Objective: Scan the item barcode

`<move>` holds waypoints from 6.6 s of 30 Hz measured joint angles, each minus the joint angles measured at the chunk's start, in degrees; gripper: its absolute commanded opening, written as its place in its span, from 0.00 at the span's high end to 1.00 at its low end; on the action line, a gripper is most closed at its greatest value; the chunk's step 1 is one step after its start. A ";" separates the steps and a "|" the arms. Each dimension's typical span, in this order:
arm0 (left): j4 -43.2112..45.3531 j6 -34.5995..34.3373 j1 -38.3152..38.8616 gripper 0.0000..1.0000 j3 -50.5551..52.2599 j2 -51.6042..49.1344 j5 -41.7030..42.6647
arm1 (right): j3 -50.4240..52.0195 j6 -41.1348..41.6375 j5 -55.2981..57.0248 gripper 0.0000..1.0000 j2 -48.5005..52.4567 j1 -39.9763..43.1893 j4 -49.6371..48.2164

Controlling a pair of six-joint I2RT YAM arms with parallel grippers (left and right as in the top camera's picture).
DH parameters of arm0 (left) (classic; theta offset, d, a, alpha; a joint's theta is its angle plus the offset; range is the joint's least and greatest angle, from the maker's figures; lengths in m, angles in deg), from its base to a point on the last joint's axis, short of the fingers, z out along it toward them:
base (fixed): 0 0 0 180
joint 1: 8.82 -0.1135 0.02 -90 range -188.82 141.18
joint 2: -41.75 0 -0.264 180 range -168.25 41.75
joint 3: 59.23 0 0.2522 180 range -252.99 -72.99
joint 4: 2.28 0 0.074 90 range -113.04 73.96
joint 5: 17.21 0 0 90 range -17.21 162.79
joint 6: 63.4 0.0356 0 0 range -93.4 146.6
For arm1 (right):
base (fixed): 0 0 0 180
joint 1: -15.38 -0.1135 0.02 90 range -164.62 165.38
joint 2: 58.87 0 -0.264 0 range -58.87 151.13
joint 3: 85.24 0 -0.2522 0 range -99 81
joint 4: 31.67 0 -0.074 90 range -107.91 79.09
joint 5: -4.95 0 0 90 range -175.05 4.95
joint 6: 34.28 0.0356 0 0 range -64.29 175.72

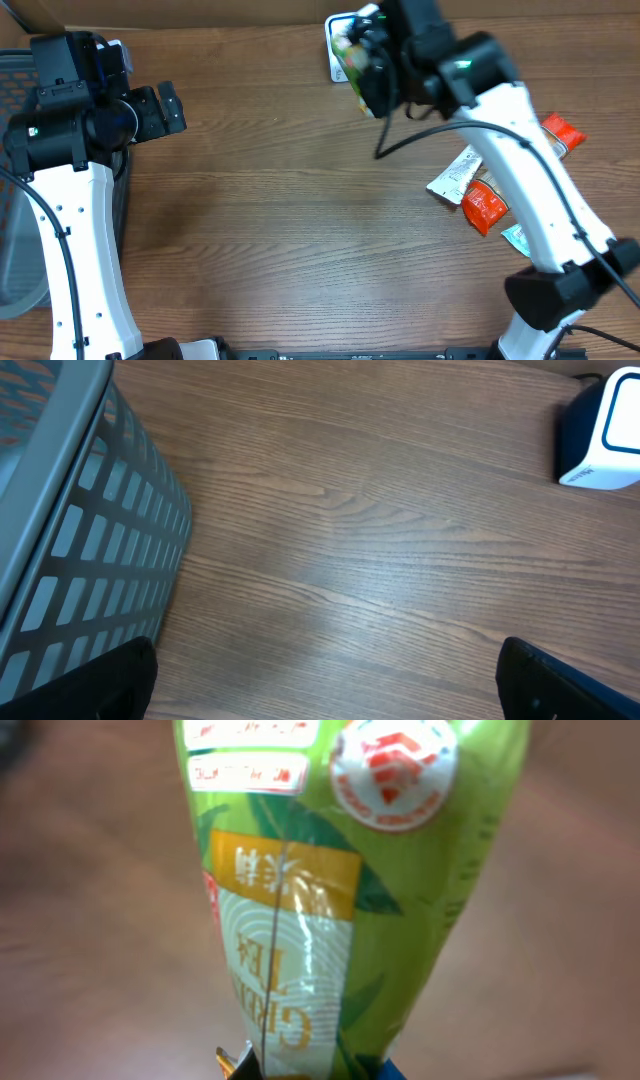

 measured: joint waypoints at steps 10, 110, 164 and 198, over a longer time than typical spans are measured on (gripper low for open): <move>-0.02 0.00 0.00 0.00 0.00 0.00 0.00 | 7.19 10.60 -8.85 0.96 1.51 7.74 9.66; 0.00 0.00 0.00 0.00 0.00 0.00 0.00 | 36.41 16.17 -10.38 0.00 -57.99 20.90 1.68; 0.00 0.00 0.00 0.00 -0.02 0.00 -0.17 | 121.37 4.63 -10.32 0.00 -107.38 20.59 -71.38; 1.09 0.00 0.24 0.00 4.37 7.72 -0.24 | 121.37 4.26 -10.19 0.00 -107.38 20.59 -71.43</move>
